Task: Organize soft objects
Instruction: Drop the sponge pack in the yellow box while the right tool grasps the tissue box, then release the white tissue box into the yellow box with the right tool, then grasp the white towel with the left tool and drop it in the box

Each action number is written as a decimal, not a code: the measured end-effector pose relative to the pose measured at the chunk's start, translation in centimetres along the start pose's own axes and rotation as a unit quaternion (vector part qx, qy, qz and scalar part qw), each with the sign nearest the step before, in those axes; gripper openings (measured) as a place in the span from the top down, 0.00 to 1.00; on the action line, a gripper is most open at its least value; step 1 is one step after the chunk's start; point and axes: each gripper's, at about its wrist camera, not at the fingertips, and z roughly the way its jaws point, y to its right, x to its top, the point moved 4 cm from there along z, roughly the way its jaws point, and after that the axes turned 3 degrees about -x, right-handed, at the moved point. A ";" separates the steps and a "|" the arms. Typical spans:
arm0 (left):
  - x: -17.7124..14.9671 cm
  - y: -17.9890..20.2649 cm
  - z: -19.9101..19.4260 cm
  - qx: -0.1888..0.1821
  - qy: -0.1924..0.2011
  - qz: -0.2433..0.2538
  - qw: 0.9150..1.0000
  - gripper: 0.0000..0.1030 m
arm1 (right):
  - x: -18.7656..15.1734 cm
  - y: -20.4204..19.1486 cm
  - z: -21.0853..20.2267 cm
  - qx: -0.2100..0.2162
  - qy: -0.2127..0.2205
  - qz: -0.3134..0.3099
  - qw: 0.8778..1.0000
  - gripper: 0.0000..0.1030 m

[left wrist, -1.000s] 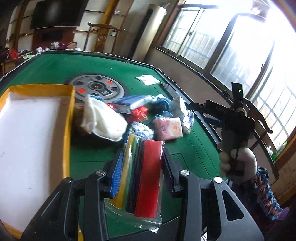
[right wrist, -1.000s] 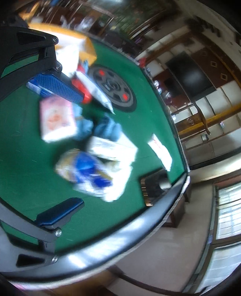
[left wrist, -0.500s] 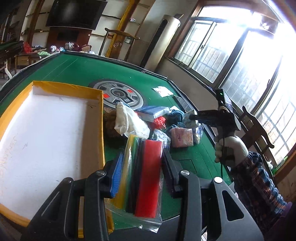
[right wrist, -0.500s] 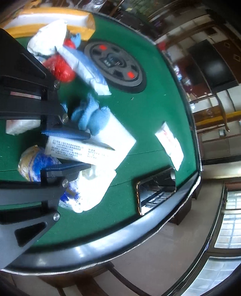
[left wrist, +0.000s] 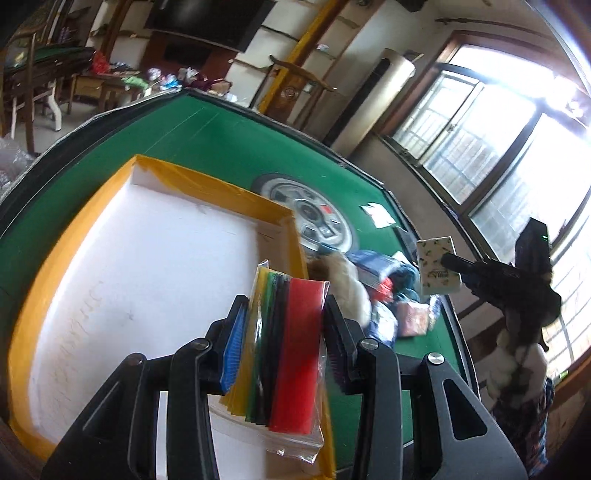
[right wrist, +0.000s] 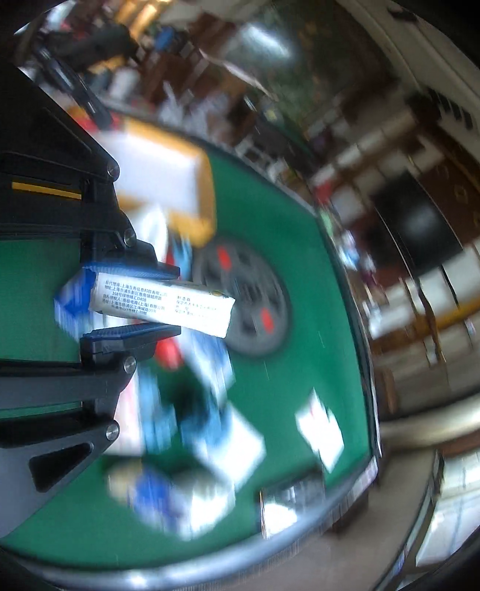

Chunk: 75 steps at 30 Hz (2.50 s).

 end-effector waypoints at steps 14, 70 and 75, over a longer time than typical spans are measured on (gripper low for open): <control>6.0 -6.5 7.8 0.006 -0.021 -0.086 0.996 0.64 | -1.8 -13.7 15.0 0.054 -0.089 -0.058 0.993 0.80; -5.4 13.9 15.3 0.083 -0.126 0.280 0.948 0.78 | -4.1 11.1 0.1 -0.113 0.147 0.037 0.982 0.33; -5.5 14.1 17.1 0.090 -0.121 0.270 0.951 0.69 | -4.2 11.3 0.2 -0.116 0.144 0.040 0.982 0.33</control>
